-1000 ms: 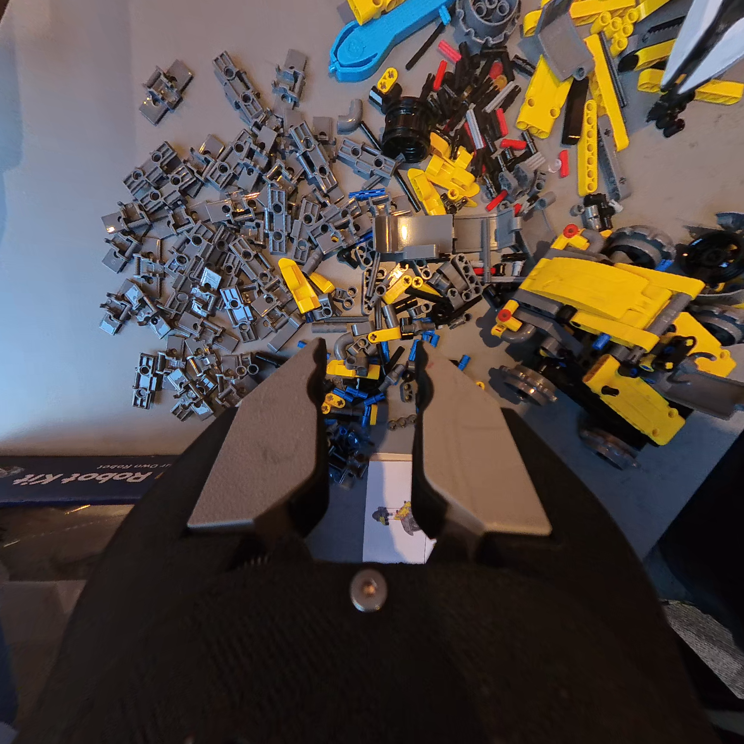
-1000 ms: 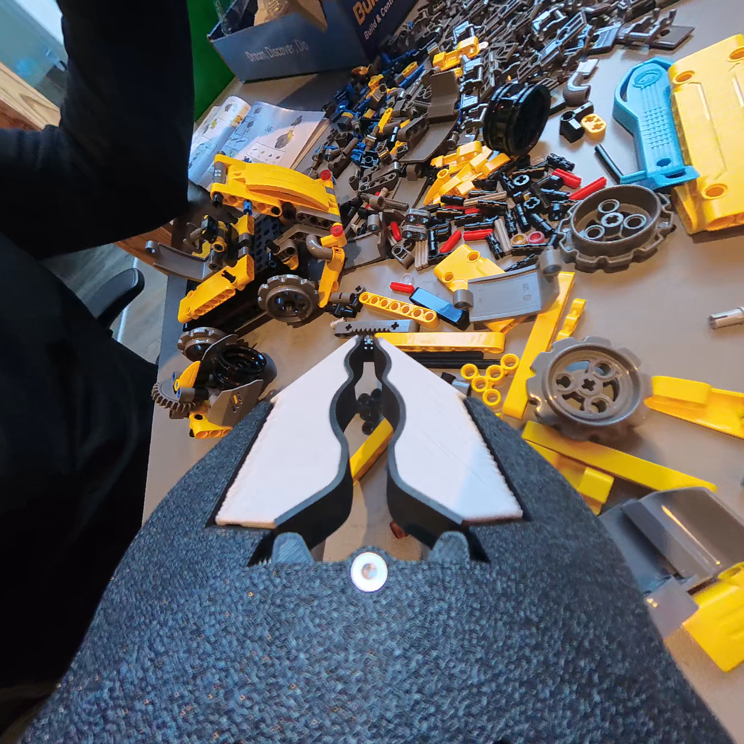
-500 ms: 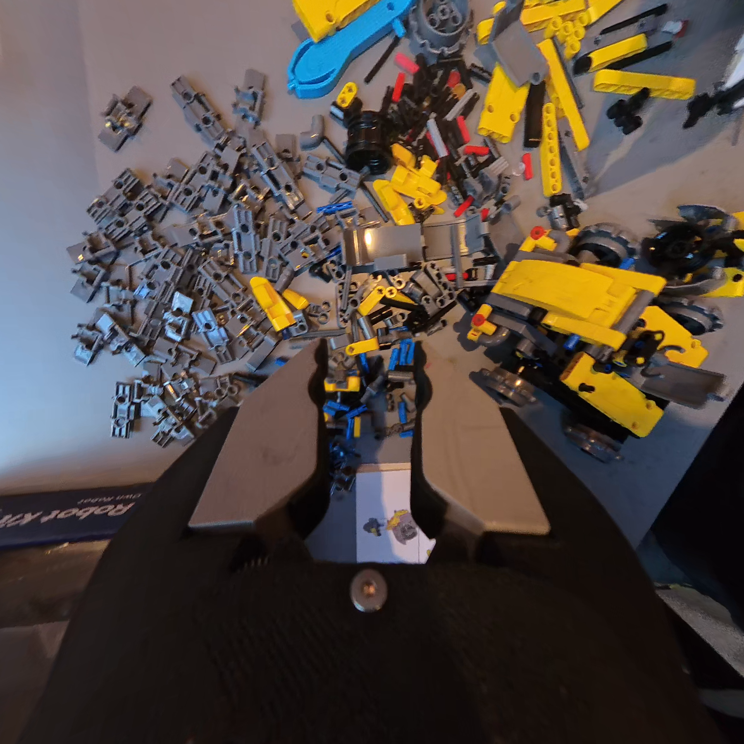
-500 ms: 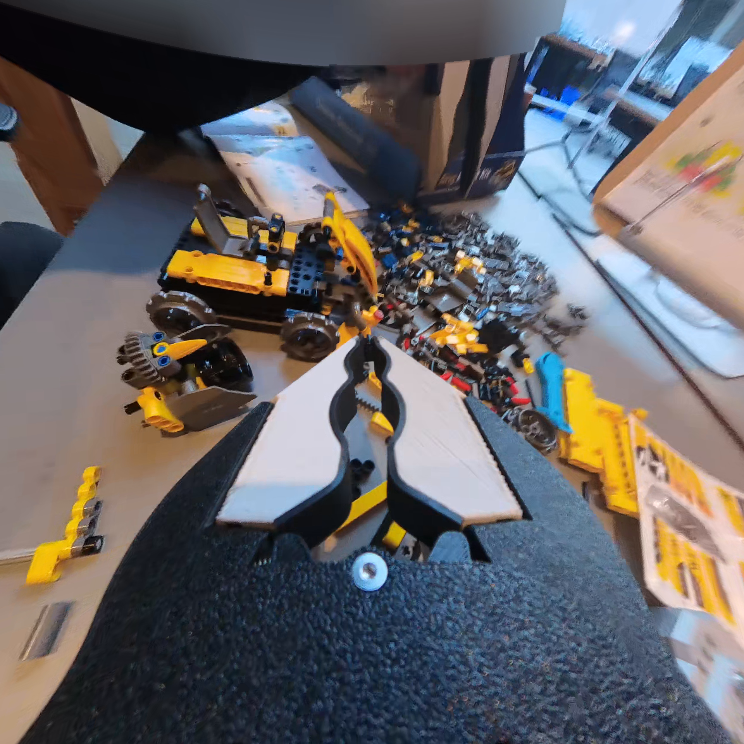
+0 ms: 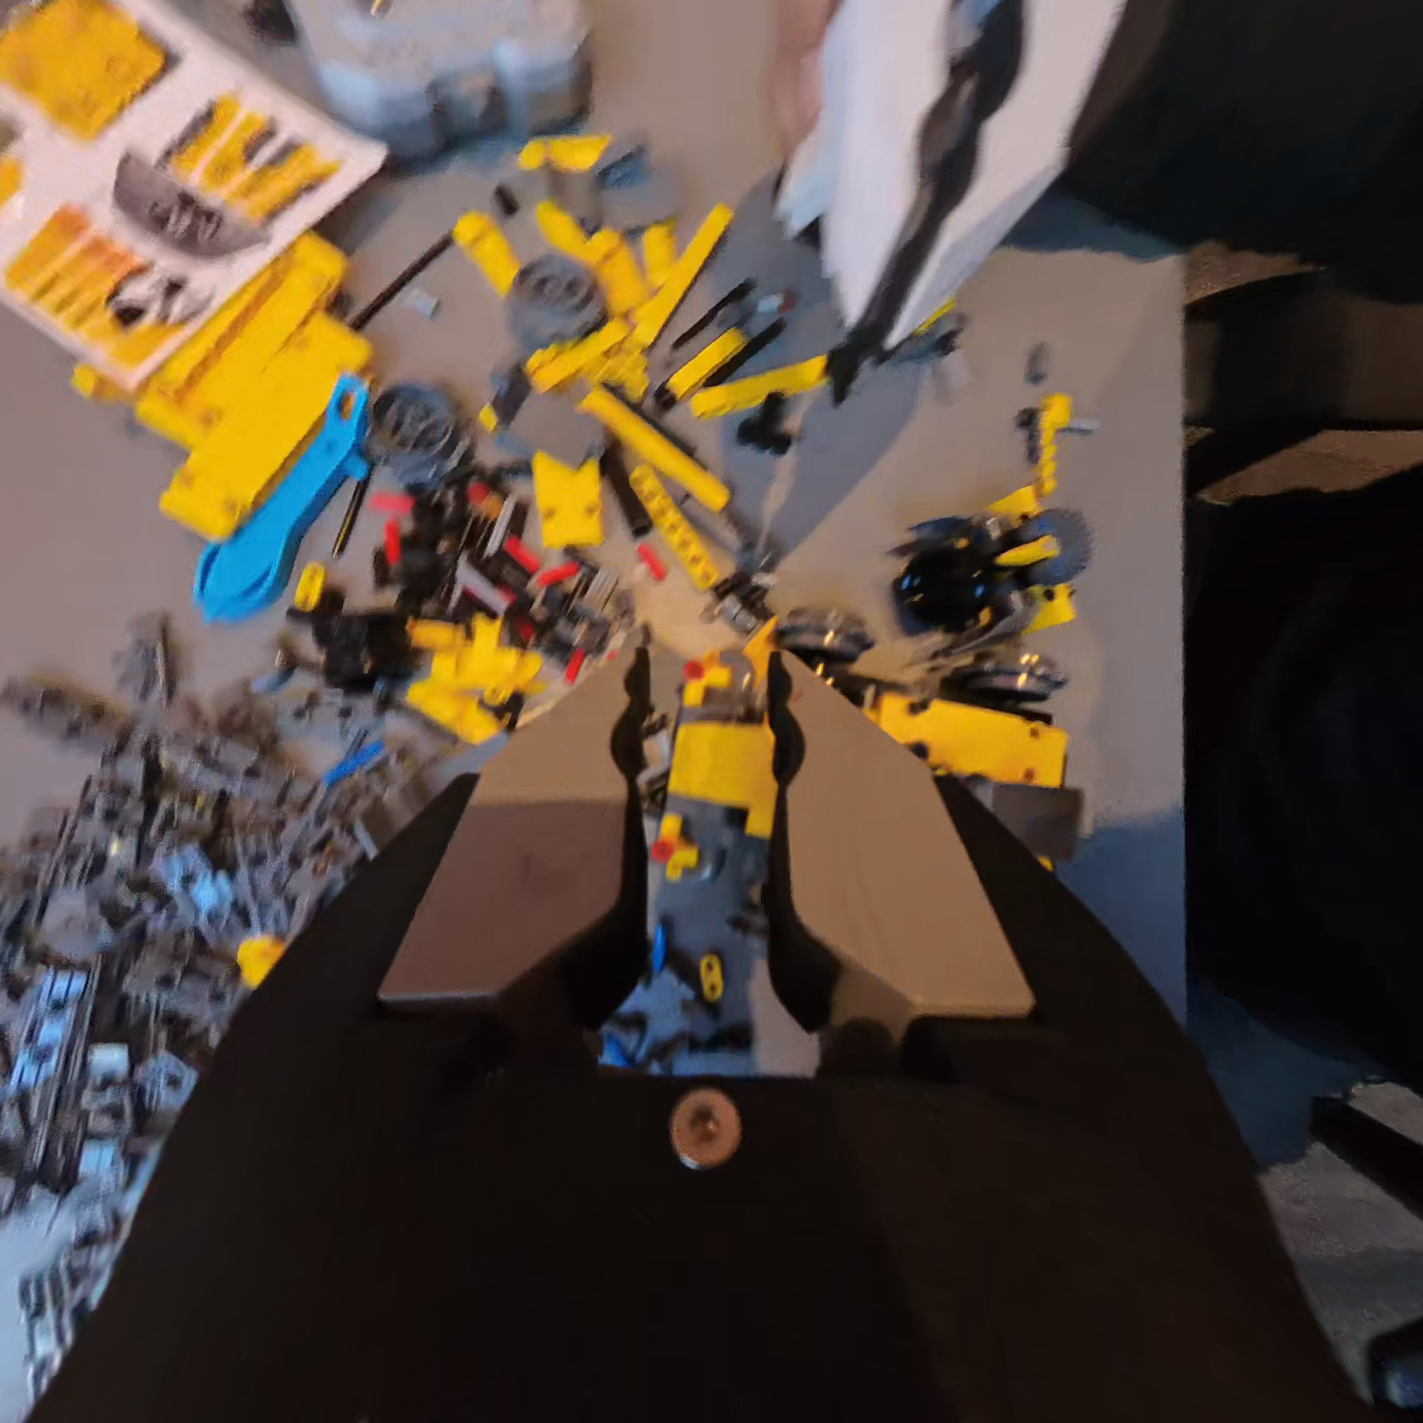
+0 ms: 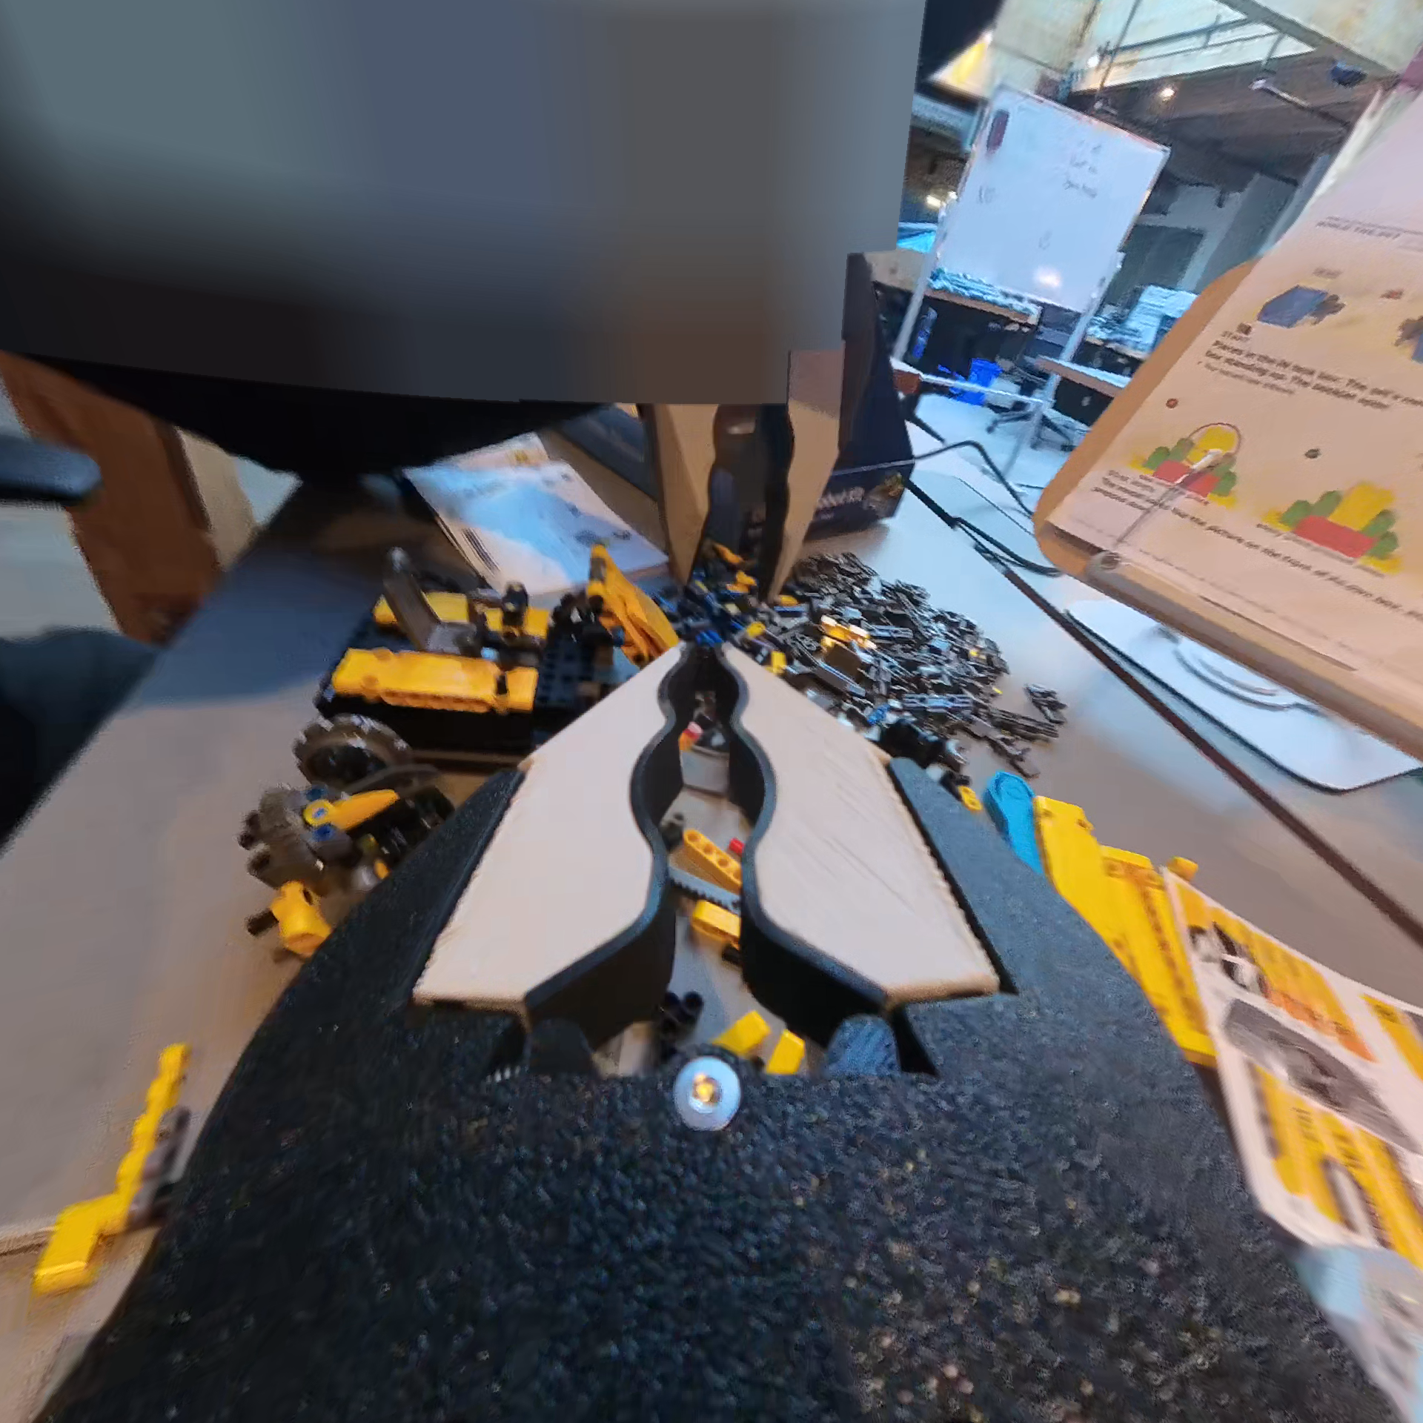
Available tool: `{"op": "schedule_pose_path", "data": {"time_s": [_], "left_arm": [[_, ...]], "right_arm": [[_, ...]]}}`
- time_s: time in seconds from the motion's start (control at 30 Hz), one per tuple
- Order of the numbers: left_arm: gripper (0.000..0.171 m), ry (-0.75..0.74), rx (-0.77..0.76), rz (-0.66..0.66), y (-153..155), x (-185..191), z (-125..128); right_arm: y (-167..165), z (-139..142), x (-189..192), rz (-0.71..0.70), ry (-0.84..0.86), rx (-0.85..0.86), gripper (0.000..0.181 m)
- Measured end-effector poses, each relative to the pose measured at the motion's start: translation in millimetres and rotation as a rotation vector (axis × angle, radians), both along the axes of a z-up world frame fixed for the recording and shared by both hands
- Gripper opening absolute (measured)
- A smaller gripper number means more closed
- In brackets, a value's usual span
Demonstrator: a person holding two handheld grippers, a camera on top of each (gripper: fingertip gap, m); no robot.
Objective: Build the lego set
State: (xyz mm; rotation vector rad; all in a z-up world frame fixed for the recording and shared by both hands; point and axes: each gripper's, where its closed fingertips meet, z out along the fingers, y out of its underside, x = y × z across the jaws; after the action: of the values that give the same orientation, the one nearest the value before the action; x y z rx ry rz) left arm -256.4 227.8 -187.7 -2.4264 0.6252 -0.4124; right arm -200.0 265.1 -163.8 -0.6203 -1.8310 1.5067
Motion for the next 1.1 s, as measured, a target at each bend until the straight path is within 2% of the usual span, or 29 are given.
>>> {"op": "schedule_pose_path", "data": {"time_s": [0.1,0.2,0.5,0.63,0.77,0.9,1.1], "left_arm": [[0.026,-0.023,0.096,-0.031,14,24,11],[0.026,-0.025,0.124,-0.036,18,30,14],[0.028,-0.128,0.047,0.088,12,-1,16],[0.029,-0.139,0.055,0.123,8,-15,23],[0.029,-0.108,0.079,0.208,1,-44,33],[0.030,-0.061,0.106,0.346,-10,-87,44],[0.031,-0.093,0.194,0.465,-30,-120,75]], "right_arm": [[-1,6,1,0.042,-0.040,-0.111,0.003],[-3,10,1,0.068,-0.063,-0.174,0.003],[16,1,-11,0.077,-0.362,-0.466,0.002],[19,-2,-10,0.101,-0.457,-0.534,0.002],[28,-18,-9,0.046,-0.519,-0.451,0.003],[37,-50,-2,-0.041,-0.579,-0.222,0.003],[21,-68,5,0.007,-0.637,-0.113,0.003]]}}
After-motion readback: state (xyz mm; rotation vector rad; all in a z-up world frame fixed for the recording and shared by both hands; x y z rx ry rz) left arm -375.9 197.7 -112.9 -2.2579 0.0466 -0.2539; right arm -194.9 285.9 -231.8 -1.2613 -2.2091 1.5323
